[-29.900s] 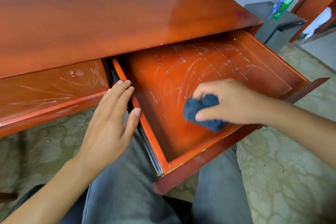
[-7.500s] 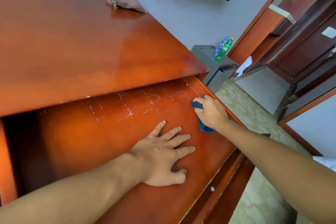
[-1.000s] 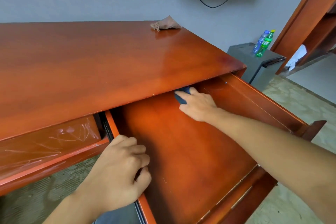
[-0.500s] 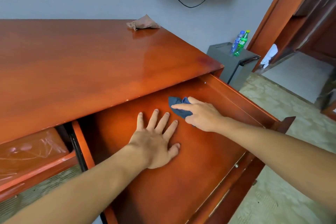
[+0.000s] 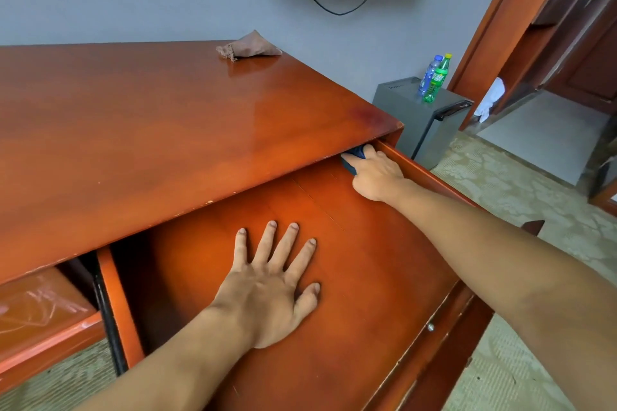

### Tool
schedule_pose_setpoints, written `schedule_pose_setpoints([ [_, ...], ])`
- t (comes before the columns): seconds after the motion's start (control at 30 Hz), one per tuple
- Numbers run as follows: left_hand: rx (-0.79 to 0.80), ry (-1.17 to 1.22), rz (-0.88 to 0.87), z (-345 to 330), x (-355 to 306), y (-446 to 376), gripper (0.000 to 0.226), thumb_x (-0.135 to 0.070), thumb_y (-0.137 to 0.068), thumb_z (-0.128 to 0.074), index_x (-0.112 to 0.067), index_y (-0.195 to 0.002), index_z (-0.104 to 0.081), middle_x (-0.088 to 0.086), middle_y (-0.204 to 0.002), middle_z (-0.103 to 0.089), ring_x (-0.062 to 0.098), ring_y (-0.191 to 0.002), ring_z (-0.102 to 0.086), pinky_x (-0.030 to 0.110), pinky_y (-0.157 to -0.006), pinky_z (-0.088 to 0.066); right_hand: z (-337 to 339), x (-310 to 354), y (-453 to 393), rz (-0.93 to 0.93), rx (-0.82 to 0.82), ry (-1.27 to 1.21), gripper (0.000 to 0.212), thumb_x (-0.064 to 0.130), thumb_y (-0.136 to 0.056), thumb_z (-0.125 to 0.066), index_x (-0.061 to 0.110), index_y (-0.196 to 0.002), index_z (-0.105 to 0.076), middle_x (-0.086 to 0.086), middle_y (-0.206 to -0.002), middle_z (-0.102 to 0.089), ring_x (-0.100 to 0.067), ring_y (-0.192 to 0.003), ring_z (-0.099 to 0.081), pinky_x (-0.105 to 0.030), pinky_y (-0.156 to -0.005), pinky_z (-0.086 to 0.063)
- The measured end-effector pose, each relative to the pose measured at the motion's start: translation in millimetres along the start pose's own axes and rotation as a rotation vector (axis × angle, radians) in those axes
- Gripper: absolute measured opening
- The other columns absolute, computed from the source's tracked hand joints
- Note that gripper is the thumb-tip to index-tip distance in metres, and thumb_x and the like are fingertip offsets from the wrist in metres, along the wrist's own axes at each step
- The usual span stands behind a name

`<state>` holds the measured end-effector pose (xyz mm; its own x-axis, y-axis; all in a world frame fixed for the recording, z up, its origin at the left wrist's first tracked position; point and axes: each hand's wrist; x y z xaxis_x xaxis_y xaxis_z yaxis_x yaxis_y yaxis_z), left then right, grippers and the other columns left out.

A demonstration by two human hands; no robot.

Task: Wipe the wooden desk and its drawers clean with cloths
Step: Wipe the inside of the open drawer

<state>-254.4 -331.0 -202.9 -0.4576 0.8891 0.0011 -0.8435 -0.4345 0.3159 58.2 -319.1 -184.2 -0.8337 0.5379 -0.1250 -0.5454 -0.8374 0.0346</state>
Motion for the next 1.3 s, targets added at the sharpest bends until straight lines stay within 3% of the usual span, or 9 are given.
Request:
schedule_pose_setpoints([
  [0.17,0.012,-0.011,0.01,1.3,-1.5,-0.8,0.068,-0.07,-0.1,0.001,-0.042,-0.153,0.034,-0.003,-0.163,0.04,0.03,-0.149,0.039,0.066,-0.12,0.018,-4.5,-8.2,57.8,0.148,-0.02,0.13,0.063,0.026,-0.103,-0.038,0.037,-0.161,-0.016,-0.006,-0.132,-0.035,-0.025,-0.111,-0.042,-0.036,-0.082,-0.042],
  [0.3,0.03,-0.029,0.006,1.2,-2.9,-1.6,0.069,-0.07,-0.099,0.003,-0.04,-0.152,0.036,-0.002,-0.162,0.041,0.032,-0.15,0.039,0.067,-0.119,0.017,-4.7,-32.8,105.1,0.149,0.064,0.228,0.065,0.033,-0.104,-0.037,0.029,-0.162,-0.009,-0.011,-0.136,-0.037,-0.027,-0.107,-0.051,-0.038,-0.088,-0.048],
  [0.5,0.036,-0.037,0.003,2.1,-2.6,-1.6,0.069,-0.07,-0.099,0.003,-0.039,-0.152,0.036,-0.001,-0.162,0.042,0.033,-0.149,0.039,0.068,-0.119,0.018,-2.8,-39.1,66.4,-0.087,0.103,0.082,0.063,0.03,-0.097,-0.046,0.024,-0.156,-0.024,-0.02,-0.143,-0.042,-0.042,-0.114,-0.058,-0.043,-0.09,-0.051],
  [0.7,0.047,-0.03,0.006,2.2,-2.3,-4.3,0.069,-0.071,-0.099,0.003,-0.039,-0.152,0.036,-0.001,-0.162,0.042,0.032,-0.148,0.04,0.068,-0.118,0.018,3.0,-6.8,-8.6,-0.087,0.029,-0.13,0.069,0.019,-0.094,-0.045,0.043,-0.157,-0.029,-0.007,-0.161,-0.028,-0.036,-0.14,-0.039,-0.046,-0.114,-0.038],
  [0.83,0.052,-0.03,0.007,2.4,-0.8,-2.3,0.07,-0.071,-0.099,0.003,-0.04,-0.153,0.035,-0.001,-0.163,0.041,0.032,-0.149,0.039,0.068,-0.118,0.019,-3.0,4.2,-9.2,-0.001,-0.013,-0.279,0.077,0.006,-0.094,-0.044,0.047,-0.157,-0.026,0.001,-0.162,-0.024,-0.031,-0.141,-0.032,-0.044,-0.12,-0.031],
  [0.97,0.049,-0.026,0.006,2.6,-2.1,-3.8,0.07,-0.07,-0.099,0.002,-0.039,-0.154,0.033,0.0,-0.164,0.039,0.033,-0.15,0.038,0.069,-0.118,0.018,-6.1,-15.5,36.5,0.01,0.008,-0.21,0.067,0.025,-0.1,-0.051,0.039,-0.158,-0.021,-0.005,-0.143,-0.032,-0.032,-0.128,-0.045,-0.044,-0.105,-0.045],
  [1.1,0.053,-0.026,0.005,1.6,-2.2,-4.2,0.07,-0.07,-0.099,0.002,-0.038,-0.154,0.033,0.0,-0.164,0.039,0.033,-0.15,0.038,0.07,-0.118,0.017,-9.4,-37.0,73.8,-0.126,0.114,-0.09,0.052,0.049,-0.1,-0.044,0.03,-0.147,-0.03,-0.009,-0.134,-0.038,-0.036,-0.103,-0.058,-0.043,-0.086,-0.049],
  [1.2,0.038,-0.017,0.004,0.8,-2.5,-4.3,0.071,-0.07,-0.099,0.002,-0.038,-0.155,0.032,0.0,-0.165,0.038,0.033,-0.15,0.037,0.07,-0.118,0.017,-12.3,-34.6,54.4,-0.193,-0.005,-0.099,0.043,0.056,-0.105,-0.025,0.029,-0.134,-0.04,-0.01,-0.128,-0.05,-0.038,-0.102,-0.061,-0.041,-0.078,-0.044],
  [1.3,0.029,-0.005,0.007,-1.5,-2.9,-5.0,0.071,-0.07,-0.099,0.002,-0.038,-0.156,0.031,0.0,-0.166,0.037,0.033,-0.151,0.036,0.069,-0.118,0.017,-14.8,-15.4,27.2,-0.205,-0.13,-0.066,0.044,0.047,-0.108,-0.028,0.024,-0.144,-0.037,-0.012,-0.139,-0.052,-0.039,-0.108,-0.063,-0.041,-0.078,-0.044],
])
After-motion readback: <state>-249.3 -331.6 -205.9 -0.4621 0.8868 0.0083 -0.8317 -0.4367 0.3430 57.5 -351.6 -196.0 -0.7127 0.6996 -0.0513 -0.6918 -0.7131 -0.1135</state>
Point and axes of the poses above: each hand's wrist, its own y-axis away from the middle knuckle, its own z-axis out of the back of the hand, x = y × z
